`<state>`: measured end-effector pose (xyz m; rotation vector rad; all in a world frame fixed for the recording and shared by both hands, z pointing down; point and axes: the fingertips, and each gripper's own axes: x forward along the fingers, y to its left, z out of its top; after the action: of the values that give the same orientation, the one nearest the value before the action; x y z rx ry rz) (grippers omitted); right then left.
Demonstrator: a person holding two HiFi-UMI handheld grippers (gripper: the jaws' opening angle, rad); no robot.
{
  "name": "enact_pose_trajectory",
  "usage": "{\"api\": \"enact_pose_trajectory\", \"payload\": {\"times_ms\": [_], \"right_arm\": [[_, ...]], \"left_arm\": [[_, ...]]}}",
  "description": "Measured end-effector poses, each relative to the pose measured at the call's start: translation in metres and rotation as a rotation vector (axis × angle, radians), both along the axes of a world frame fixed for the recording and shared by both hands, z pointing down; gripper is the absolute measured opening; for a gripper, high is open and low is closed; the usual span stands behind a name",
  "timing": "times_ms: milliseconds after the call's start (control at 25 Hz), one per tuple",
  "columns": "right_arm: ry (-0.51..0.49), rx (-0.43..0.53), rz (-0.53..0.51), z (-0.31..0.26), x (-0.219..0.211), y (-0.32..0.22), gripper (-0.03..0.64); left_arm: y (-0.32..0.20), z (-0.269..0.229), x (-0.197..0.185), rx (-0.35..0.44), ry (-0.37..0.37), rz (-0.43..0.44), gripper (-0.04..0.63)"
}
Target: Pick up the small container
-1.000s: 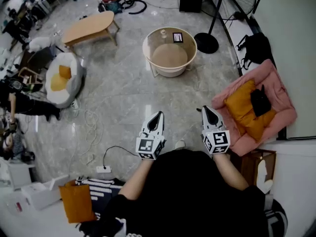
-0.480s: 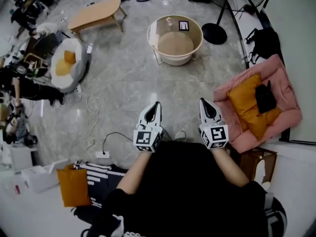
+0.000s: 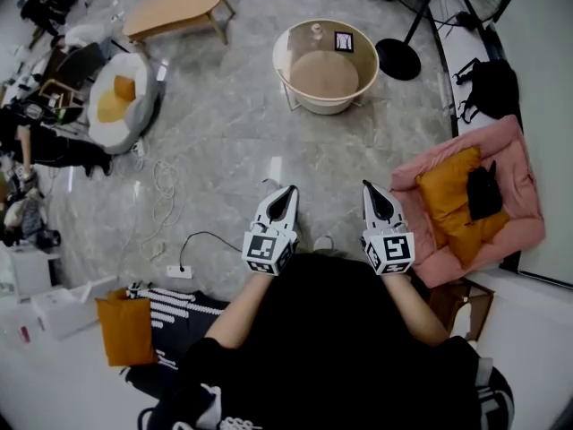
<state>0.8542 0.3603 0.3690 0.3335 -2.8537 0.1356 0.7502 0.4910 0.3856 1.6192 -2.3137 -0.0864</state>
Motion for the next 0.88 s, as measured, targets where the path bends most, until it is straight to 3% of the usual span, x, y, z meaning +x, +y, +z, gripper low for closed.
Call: {"api": "enact_pose_trajectory", "payload": {"times_ms": [280, 440, 640, 880], "right_arm": [[0.065, 0.006, -0.06, 0.016, -0.105, -0.017, 0.021], [0.085, 0.021, -0.104, 0.017, -0.184, -0.015, 0.021], [0.114, 0.015, -0.085, 0.016, -0.283, -0.028, 0.021], [0.136, 0.036, -0.113, 0.011, -0.378, -0.024, 0.021]], "left_arm": [[0.002, 0.015, -0.108, -0.04, -0.002, -0.099, 0.02], [-0.007, 0.018, -0.171, -0.038, 0.006, -0.086, 0.02], [-0.017, 0.014, -0.268, -0.012, 0.014, -0.107, 0.02], [-0.009, 0.009, -0.361, -0.016, 0.03, -0.125, 0.02]]}}
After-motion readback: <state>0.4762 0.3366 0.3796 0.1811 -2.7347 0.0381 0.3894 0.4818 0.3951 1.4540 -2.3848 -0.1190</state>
